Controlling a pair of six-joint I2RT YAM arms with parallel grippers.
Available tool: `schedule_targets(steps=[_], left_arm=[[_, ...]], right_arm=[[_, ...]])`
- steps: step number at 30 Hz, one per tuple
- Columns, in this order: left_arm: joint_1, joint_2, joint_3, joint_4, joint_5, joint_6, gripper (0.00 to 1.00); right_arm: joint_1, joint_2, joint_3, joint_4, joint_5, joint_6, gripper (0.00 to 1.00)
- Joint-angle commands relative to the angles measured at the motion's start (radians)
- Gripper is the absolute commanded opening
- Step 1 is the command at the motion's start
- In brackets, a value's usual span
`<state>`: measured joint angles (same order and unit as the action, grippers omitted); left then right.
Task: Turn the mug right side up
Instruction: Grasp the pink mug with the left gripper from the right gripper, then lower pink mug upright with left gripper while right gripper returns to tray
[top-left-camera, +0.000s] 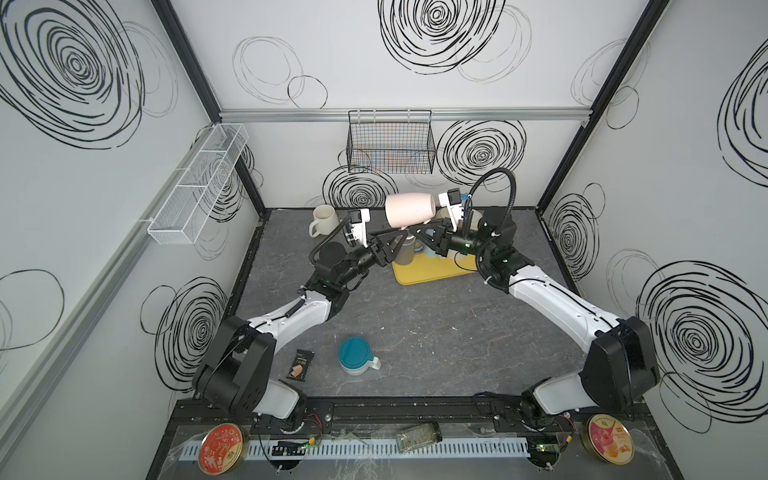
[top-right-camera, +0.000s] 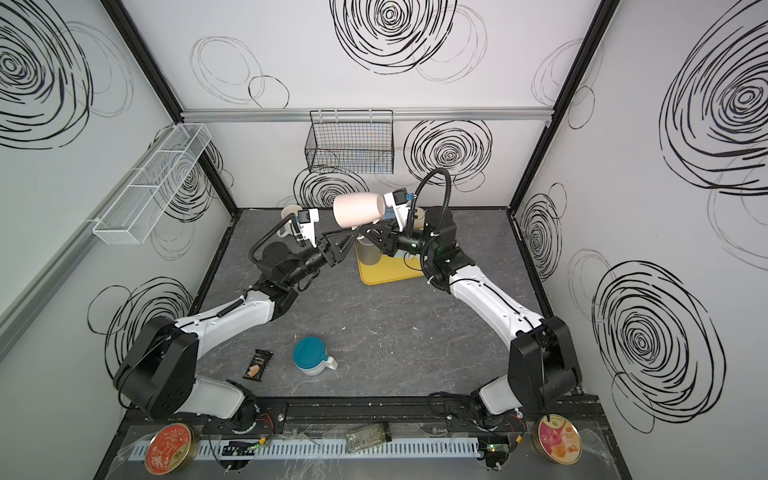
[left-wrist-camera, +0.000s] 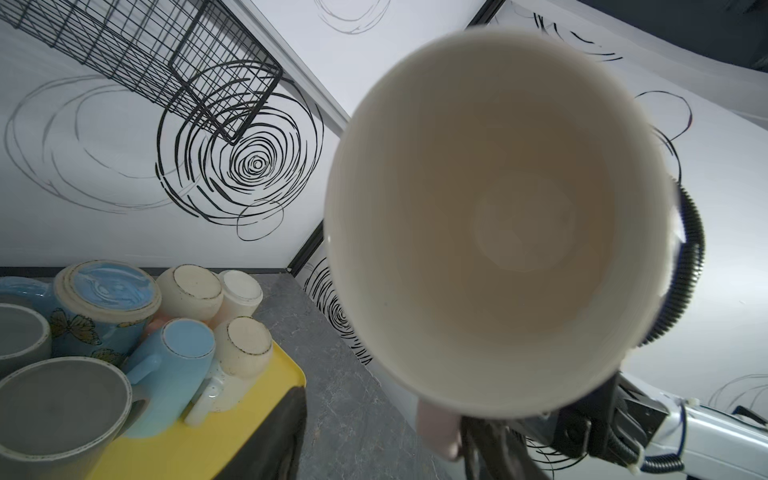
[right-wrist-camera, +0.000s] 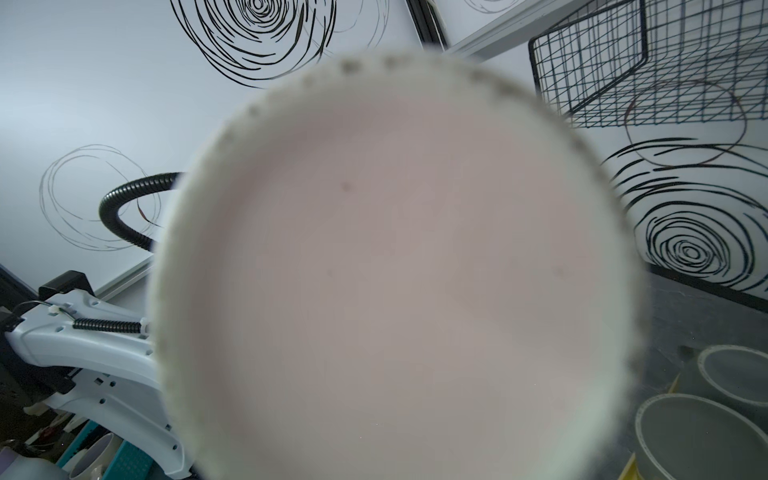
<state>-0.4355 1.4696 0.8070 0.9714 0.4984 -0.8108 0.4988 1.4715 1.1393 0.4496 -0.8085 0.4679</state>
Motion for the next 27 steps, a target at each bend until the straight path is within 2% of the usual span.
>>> schedule_targets(steps=[1, 6, 8, 9, 13, 15, 19, 23, 27], left_arm=[[0.001, 0.031, 0.029, 0.102, 0.047, -0.051, 0.60], [0.004, 0.057, 0.037, 0.256, 0.110, -0.129, 0.58], [0.007, 0.069, 0.044, 0.304, 0.139, -0.167, 0.51], [0.009, 0.073, 0.044, 0.326, 0.146, -0.182, 0.45], [0.022, 0.076, 0.036, 0.390, 0.154, -0.227, 0.13], [0.034, 0.074, 0.028, 0.381, 0.149, -0.234, 0.00], [0.063, 0.068, 0.013, 0.365, 0.155, -0.247, 0.00], [0.101, 0.055, 0.005, 0.349, 0.163, -0.241, 0.00], [0.175, 0.038, -0.005, 0.222, 0.166, -0.182, 0.00]], right_arm=[[0.012, 0.012, 0.079, 0.153, -0.097, 0.060, 0.00], [0.015, 0.049, 0.109, 0.152, -0.149, 0.089, 0.00], [0.015, 0.064, 0.121, 0.154, -0.168, 0.102, 0.00], [0.014, 0.070, 0.125, 0.151, -0.173, 0.104, 0.00], [0.008, 0.089, 0.132, 0.119, -0.167, 0.106, 0.00], [0.002, 0.093, 0.132, 0.096, -0.147, 0.102, 0.09], [-0.010, 0.092, 0.133, 0.034, -0.109, 0.071, 0.38], [-0.021, 0.086, 0.142, -0.064, -0.055, 0.026, 0.53], [-0.038, 0.079, 0.160, -0.194, 0.049, -0.015, 0.57]])
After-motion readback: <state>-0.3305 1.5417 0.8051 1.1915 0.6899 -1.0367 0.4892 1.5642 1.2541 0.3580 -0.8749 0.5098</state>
